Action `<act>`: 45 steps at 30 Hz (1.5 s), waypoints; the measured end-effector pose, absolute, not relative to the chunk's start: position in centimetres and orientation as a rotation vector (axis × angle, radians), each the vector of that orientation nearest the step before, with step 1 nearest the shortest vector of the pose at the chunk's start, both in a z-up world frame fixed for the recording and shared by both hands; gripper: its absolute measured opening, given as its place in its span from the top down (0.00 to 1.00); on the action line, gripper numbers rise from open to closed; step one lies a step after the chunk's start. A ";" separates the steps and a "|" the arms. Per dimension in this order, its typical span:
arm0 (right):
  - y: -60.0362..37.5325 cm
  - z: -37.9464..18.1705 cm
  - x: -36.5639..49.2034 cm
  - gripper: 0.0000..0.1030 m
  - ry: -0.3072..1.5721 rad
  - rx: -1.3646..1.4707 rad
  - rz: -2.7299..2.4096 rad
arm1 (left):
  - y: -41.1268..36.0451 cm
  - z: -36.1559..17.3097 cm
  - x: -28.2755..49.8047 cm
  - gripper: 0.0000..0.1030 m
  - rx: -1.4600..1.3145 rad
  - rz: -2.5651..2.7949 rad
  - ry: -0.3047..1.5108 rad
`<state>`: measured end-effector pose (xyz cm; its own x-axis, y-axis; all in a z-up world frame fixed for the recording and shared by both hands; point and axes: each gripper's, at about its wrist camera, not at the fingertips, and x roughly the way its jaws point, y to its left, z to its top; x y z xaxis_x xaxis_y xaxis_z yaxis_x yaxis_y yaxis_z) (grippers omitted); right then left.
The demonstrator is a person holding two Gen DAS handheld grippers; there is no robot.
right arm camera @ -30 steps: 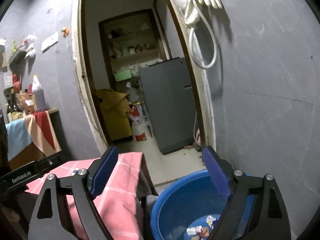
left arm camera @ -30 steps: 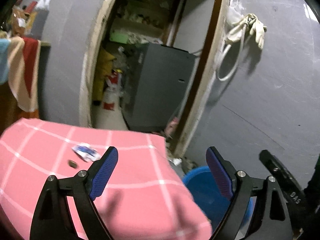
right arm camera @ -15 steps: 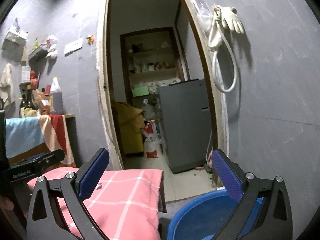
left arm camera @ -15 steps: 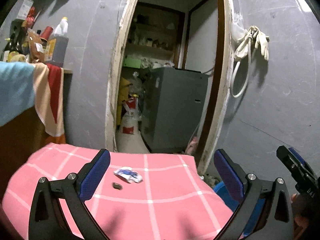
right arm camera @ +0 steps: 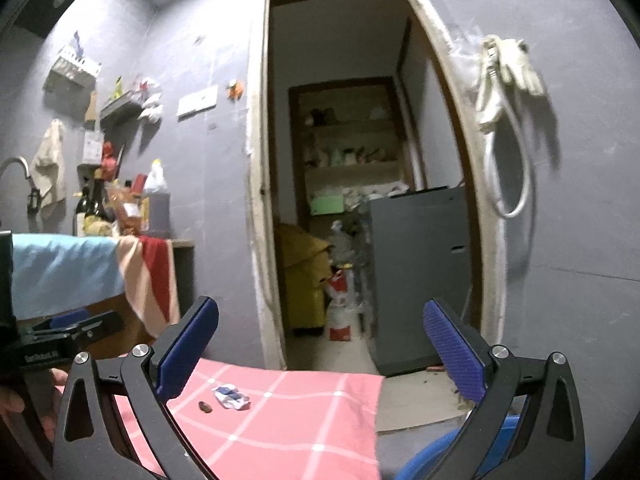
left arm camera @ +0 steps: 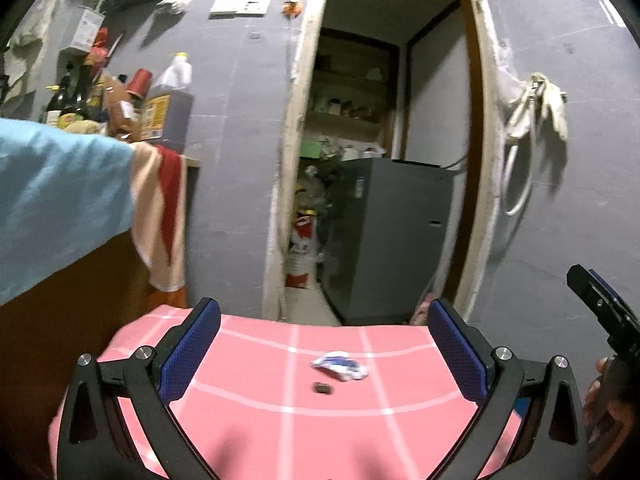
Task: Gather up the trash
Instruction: 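Move both tools back over the table toward the blue-white wrapper and stone, then grasp the blue-white wrapper with the right tool while the left tool grasps the small stone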
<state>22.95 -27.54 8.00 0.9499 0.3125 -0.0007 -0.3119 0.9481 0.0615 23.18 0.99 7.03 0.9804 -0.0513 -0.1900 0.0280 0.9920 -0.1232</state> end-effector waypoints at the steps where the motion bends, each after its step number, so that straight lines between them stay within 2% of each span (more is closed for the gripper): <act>1: -26.9 8.0 23.6 0.00 0.024 0.054 0.338 | 1.5 6.8 23.3 0.02 -0.123 -0.033 0.202; 9: -23.4 7.4 26.8 0.00 0.101 0.001 0.413 | 4.0 4.7 25.8 0.02 -0.126 0.010 0.346; 19: -20.7 4.9 32.9 0.00 0.391 -0.007 0.501 | 4.5 1.8 29.3 0.04 -0.126 -0.012 0.542; 20: -20.5 4.6 33.3 0.01 0.420 -0.006 0.507 | 4.5 1.5 29.7 0.08 -0.127 -0.020 0.563; 22: -20.2 3.8 34.5 0.11 0.483 -0.004 0.521 | 4.3 1.0 30.5 0.15 -0.127 -0.042 0.614; 24: -19.8 3.0 35.7 0.21 0.558 -0.003 0.530 | 3.9 0.3 31.5 0.31 -0.118 -0.065 0.681; 27: -19.2 1.5 37.1 0.29 0.661 -0.009 0.535 | 3.2 -0.6 32.5 0.41 -0.114 -0.100 0.762; 30: -19.0 0.7 38.0 0.35 0.728 -0.010 0.542 | 2.5 -1.1 33.2 0.45 -0.110 -0.130 0.805; 34: -19.0 0.3 38.5 0.35 0.766 0.004 0.543 | 0.9 -1.8 34.2 0.48 -0.072 -0.160 0.860; 36: -19.2 0.0 38.8 0.35 0.787 0.017 0.544 | 0.3 -2.1 34.9 0.56 -0.058 -0.177 0.891; 40: -19.4 -0.2 39.5 0.35 0.814 0.046 0.551 | -0.5 -2.0 36.0 0.61 -0.059 -0.188 0.923; 42: -19.4 -0.4 39.7 0.35 0.826 0.054 0.555 | -0.8 -1.8 36.3 0.71 -0.060 -0.203 0.927; 45: -19.2 -0.5 39.9 0.35 0.837 0.052 0.563 | -1.0 -2.1 36.8 0.81 -0.053 -0.204 0.937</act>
